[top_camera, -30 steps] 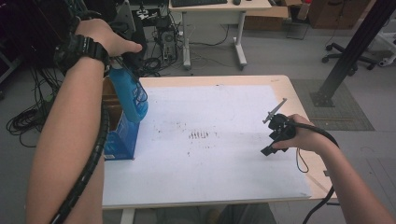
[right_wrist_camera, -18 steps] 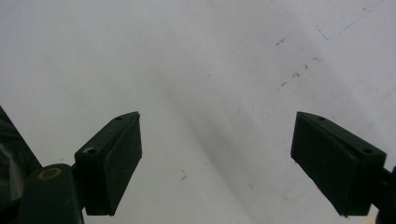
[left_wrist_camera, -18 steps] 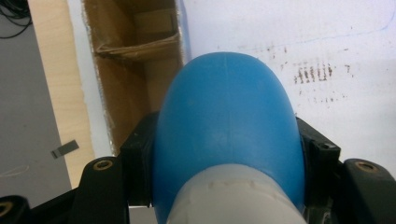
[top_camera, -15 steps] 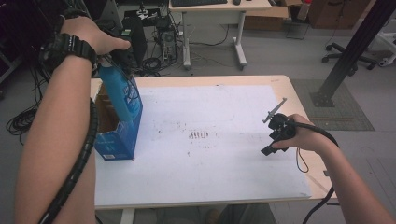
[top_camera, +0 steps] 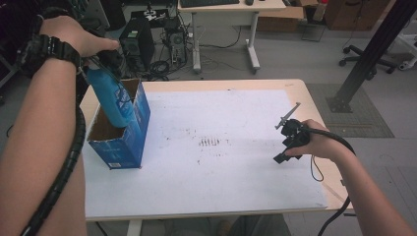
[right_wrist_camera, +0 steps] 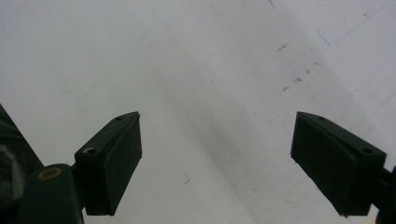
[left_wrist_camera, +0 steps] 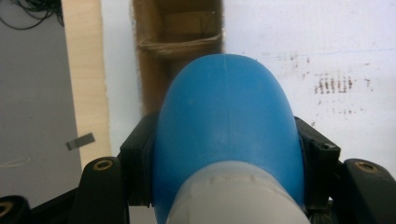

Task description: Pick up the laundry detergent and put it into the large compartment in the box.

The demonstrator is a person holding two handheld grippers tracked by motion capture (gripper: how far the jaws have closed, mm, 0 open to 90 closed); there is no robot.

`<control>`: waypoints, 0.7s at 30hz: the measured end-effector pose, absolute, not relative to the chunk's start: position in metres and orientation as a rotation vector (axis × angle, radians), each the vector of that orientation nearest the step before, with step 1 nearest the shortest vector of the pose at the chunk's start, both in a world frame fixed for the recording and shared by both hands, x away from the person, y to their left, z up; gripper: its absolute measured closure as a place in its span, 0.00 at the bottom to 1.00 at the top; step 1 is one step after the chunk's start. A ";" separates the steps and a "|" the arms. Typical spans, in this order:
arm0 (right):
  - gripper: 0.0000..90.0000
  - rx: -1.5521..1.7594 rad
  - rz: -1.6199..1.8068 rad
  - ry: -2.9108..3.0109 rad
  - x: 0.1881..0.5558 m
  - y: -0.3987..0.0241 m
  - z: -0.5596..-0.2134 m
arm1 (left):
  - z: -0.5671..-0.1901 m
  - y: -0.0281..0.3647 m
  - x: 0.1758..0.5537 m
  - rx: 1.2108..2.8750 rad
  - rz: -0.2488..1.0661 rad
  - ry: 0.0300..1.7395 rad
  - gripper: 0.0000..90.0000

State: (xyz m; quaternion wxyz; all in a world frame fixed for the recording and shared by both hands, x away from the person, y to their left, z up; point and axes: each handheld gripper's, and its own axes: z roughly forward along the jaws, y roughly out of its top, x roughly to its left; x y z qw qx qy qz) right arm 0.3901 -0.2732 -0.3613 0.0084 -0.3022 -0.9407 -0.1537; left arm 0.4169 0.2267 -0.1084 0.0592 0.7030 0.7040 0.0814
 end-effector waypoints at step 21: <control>0.19 -0.964 -0.466 -2.932 0.388 -0.276 -0.364 | -0.117 0.254 0.416 2.076 0.284 2.206 0.42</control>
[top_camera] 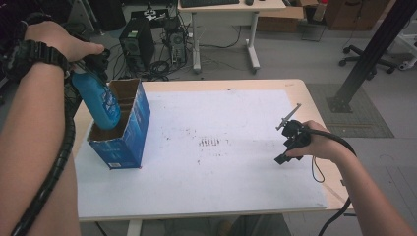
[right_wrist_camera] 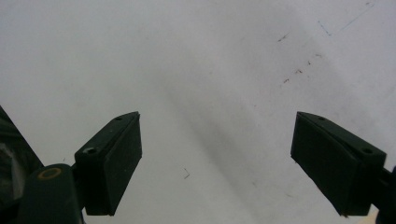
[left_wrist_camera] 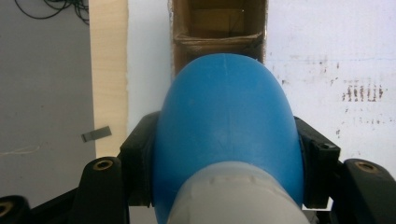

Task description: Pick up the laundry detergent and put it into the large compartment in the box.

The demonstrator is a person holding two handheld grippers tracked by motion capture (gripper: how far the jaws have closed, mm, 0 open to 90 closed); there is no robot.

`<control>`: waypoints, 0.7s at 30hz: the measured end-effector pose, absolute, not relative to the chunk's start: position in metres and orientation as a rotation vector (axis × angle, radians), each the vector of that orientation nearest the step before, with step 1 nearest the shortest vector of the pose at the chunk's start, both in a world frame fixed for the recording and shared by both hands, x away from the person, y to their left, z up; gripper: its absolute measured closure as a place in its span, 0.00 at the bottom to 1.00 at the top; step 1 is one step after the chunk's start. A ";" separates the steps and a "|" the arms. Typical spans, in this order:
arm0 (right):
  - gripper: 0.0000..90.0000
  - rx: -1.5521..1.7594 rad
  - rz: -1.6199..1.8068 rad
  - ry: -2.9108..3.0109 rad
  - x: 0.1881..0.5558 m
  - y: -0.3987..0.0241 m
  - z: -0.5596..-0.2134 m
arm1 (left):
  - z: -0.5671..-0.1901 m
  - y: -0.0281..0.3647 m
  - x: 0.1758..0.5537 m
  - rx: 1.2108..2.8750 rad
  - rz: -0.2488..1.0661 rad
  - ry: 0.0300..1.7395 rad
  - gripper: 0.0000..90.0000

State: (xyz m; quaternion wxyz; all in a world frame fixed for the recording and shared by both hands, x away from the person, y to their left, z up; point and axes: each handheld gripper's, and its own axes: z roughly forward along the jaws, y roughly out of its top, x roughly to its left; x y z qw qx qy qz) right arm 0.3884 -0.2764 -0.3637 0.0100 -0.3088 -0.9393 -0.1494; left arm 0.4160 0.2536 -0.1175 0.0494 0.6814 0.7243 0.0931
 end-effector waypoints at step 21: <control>0.19 -0.972 -0.460 -2.924 0.390 -0.280 -0.369 | -0.129 0.250 0.423 2.096 0.266 2.203 0.42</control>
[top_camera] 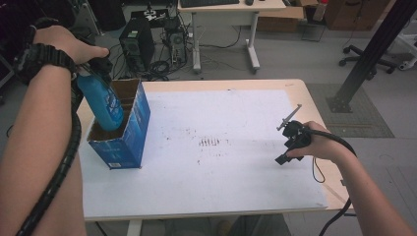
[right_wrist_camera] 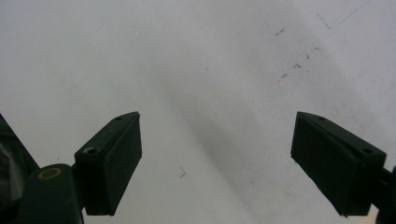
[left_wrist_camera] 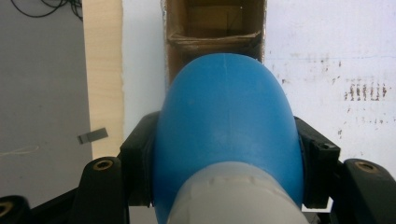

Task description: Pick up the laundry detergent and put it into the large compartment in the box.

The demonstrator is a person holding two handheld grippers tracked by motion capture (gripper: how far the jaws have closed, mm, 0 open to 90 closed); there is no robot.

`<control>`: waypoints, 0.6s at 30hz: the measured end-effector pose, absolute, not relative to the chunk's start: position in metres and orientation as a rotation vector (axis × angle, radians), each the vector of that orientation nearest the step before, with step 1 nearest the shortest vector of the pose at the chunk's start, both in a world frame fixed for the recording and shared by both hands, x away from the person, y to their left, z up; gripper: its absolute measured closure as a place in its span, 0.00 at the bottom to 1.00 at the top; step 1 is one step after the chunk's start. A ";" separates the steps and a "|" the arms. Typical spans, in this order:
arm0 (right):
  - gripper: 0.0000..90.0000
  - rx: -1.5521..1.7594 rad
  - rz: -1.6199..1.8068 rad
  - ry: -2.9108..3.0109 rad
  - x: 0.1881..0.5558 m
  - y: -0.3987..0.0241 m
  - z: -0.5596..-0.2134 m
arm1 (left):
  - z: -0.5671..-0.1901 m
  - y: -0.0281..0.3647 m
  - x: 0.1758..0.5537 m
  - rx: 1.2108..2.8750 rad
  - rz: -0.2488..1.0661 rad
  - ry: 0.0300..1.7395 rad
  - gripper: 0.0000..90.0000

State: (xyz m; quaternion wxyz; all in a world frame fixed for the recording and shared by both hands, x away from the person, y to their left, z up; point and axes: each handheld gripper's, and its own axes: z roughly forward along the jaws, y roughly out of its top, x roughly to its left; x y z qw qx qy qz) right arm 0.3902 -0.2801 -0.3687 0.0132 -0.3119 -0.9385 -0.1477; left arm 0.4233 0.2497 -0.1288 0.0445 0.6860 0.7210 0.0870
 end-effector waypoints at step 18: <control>0.19 -0.961 -0.456 -2.923 0.390 -0.277 -0.371 | -0.143 0.251 0.425 2.107 0.256 2.195 0.42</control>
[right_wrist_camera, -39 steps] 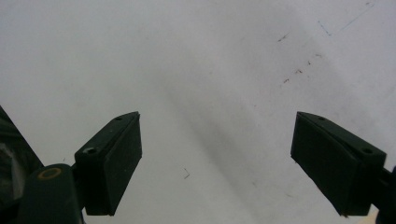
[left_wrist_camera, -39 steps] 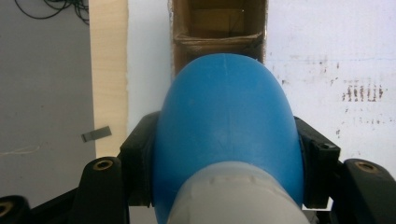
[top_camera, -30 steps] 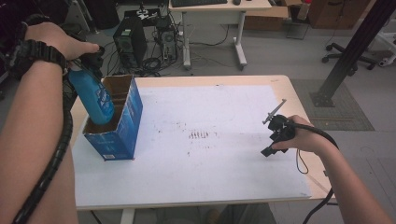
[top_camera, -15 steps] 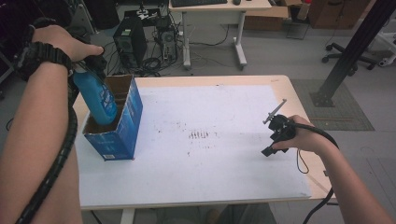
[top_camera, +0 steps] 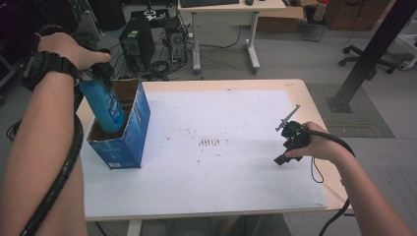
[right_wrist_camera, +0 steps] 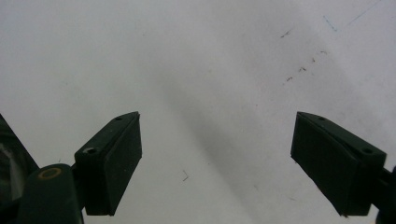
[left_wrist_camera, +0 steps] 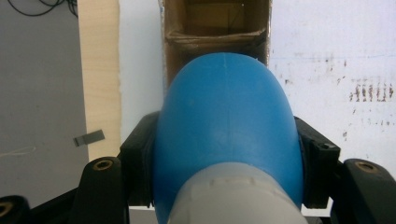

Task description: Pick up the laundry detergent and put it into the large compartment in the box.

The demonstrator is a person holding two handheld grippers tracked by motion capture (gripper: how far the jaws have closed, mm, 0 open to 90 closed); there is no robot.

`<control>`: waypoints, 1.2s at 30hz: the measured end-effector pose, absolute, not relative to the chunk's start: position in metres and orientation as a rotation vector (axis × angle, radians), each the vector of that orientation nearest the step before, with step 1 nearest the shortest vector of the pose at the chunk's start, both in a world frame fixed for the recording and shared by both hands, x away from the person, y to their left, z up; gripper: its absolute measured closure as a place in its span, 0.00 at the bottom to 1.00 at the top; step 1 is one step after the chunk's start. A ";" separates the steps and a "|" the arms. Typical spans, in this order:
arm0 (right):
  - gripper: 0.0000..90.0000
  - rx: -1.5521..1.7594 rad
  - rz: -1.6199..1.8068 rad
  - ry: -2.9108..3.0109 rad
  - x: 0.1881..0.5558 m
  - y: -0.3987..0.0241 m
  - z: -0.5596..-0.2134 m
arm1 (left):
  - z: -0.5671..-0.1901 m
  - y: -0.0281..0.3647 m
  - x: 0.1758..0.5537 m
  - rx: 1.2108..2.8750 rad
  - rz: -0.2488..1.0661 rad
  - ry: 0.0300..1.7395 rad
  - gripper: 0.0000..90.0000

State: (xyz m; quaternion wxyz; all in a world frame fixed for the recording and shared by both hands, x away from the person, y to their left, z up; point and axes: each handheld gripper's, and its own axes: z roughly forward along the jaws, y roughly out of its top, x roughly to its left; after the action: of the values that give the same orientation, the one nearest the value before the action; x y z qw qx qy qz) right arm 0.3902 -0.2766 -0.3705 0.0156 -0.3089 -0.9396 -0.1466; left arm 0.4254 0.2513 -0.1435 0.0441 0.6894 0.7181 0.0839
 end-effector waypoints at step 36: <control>0.19 -0.962 -0.440 -2.912 0.388 -0.277 -0.379 | -0.178 0.249 0.430 2.140 0.201 2.201 0.42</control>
State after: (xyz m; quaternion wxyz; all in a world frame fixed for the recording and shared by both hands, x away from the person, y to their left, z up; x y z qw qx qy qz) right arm 0.3881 -0.2774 -0.3794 0.0218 -0.3103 -0.9397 -0.1421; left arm 0.4303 0.2488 -0.1782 0.0326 0.6952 0.7151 0.0653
